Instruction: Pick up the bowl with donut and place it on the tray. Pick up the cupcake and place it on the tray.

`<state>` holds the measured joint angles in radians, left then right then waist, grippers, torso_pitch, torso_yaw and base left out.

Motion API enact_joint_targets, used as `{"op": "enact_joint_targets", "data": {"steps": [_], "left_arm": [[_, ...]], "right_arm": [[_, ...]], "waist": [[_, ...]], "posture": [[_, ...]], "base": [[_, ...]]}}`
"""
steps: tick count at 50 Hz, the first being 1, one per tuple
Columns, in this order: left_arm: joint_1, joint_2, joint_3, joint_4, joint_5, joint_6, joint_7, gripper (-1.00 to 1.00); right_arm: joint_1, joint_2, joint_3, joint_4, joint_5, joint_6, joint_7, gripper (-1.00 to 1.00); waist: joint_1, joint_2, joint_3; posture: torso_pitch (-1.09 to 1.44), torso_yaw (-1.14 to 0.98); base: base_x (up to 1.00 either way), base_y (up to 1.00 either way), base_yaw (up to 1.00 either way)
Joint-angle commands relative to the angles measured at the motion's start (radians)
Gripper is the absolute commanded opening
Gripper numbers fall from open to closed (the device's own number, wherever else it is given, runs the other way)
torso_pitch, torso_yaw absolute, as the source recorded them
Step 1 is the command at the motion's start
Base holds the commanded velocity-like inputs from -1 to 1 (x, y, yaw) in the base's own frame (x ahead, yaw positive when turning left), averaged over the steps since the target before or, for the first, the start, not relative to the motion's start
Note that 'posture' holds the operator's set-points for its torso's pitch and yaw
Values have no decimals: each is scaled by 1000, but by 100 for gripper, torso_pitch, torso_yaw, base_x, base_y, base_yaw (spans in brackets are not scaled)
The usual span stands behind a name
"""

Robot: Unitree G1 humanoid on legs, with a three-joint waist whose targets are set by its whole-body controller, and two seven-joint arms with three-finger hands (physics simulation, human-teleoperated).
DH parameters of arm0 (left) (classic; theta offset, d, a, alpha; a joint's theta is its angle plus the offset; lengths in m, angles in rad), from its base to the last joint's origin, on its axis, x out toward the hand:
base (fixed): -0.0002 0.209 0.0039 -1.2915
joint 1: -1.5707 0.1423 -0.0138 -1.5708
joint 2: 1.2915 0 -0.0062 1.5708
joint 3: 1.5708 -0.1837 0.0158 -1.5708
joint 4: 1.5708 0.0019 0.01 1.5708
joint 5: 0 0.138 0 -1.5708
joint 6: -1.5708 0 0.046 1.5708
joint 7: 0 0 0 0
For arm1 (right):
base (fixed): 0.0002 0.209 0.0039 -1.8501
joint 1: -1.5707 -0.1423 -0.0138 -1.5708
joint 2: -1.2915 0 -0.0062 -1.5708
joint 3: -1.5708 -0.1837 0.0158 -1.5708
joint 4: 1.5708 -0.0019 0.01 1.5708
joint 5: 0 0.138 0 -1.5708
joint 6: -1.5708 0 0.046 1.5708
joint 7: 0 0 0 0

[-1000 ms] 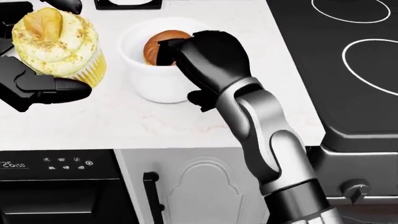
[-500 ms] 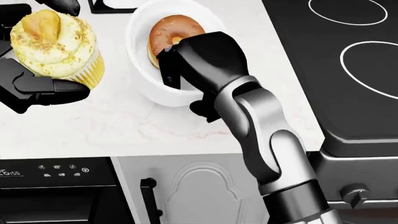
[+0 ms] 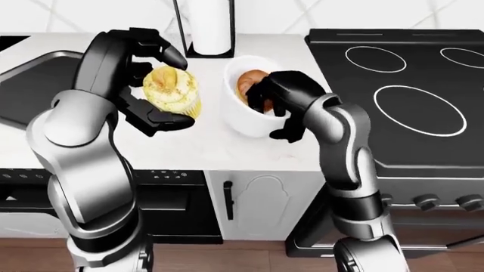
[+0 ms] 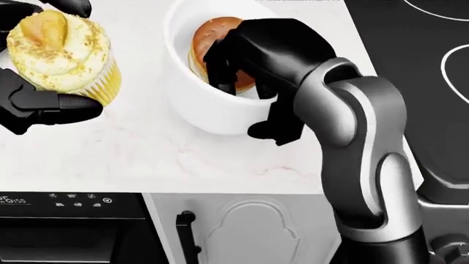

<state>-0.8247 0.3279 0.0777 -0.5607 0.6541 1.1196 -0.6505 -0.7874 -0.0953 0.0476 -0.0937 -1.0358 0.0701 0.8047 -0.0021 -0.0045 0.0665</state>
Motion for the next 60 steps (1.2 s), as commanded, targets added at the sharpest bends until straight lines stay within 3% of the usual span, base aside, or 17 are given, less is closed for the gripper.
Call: {"op": "enact_joint_targets", "data": {"steps": [1, 18, 19, 24, 31, 33, 34, 35, 46, 47, 48, 49, 51, 54, 57, 59, 60], "left_arm": [[-37, 12, 13, -23, 10, -19, 8, -100], [-75, 32, 5, -41, 37, 22, -28, -100], [-81, 35, 3, -43, 41, 28, -34, -100], [-101, 44, 7, -39, 50, 36, -51, -100], [-109, 48, 9, -38, 56, 41, -59, -100], [-109, 48, 10, -36, 55, 38, -60, -100], [-111, 48, 10, -34, 56, 39, -60, -100], [-117, 50, 8, -33, 57, 42, -63, -100], [-128, 47, 3, -30, 71, 43, -72, -100], [-128, 48, 2, -31, 73, 45, -75, -100], [-130, 49, 0, -32, 76, 48, -78, -100], [-130, 49, 0, -31, 77, 47, -78, -100], [-131, 47, 0, -30, 80, 46, -79, -100], [-135, 44, -2, -25, 83, 43, -82, -100], [-141, 44, -2, -21, 86, 43, -86, -100], [-145, 45, -2, -21, 90, 44, -91, -100], [-147, 45, -3, -20, 91, 45, -93, -100]], "right_arm": [[-64, -12, -33, -114, 20, 35, -12, -100], [-117, -100, -69, -344, 7, 171, 201, -100], [-123, -101, -71, -356, 3, 180, 215, -100], [-129, -108, -77, -375, 3, 196, 233, -100], [-151, -119, -80, -378, 4, 214, 244, -100], [-148, -120, -81, -380, 5, 214, 243, -100], [-148, -120, -81, -381, 5, 216, 244, -100], [-148, -121, -81, -381, 6, 216, 244, -100], [-147, -119, -83, -400, 16, 268, 246, -100], [-147, -120, -82, -402, 16, 269, 248, -100], [-149, -120, -81, -403, 16, 270, 249, -100], [-147, -121, -82, -399, 20, 266, 244, -100], [-148, -121, -81, -401, 19, 267, 246, -100], [-143, -119, -78, -408, 16, 270, 252, -100], [-148, -116, -75, -413, 11, 276, 263, -100], [-144, -111, -73, -412, 10, 275, 259, -100], [-144, -111, -72, -412, 8, 274, 259, -100]], "waist": [[-1, 4, -44], [-4, 7, -26], [-3, 17, -44], [6, -37, -57], [24, 15, -39], [22, 60, -45], [19, 105, -55], [12, 104, -64], [-23, -11, -19], [-25, -32, -27], [-29, -86, -57], [-34, -36, -22], [-15, -60, -60], [-7, -38, -49], [-16, 22, -25], [-20, 112, -49], [-20, 93, -50]], "posture": [[0, 0], [0, 0], [0, 0], [0, 0], [0, 0], [0, 0], [0, 0], [0, 0], [0, 0], [0, 0], [0, 0], [0, 0], [0, 0], [0, 0], [0, 0], [0, 0], [0, 0]], "base": [[0, 0, 0], [0, 0, 0], [-6, 21, 0], [-31, 41, 0], [-37, 52, 0], [-37, 58, 0], [-38, 58, 0], [-38, 59, 0], [-26, 60, 0], [-11, 62, 0], [-11, 62, 0], [-11, 62, 0], [-11, 62, 0], [-5, 59, 0], [0, 50, 0], [0, 49, 0], [0, 48, 0]]}}
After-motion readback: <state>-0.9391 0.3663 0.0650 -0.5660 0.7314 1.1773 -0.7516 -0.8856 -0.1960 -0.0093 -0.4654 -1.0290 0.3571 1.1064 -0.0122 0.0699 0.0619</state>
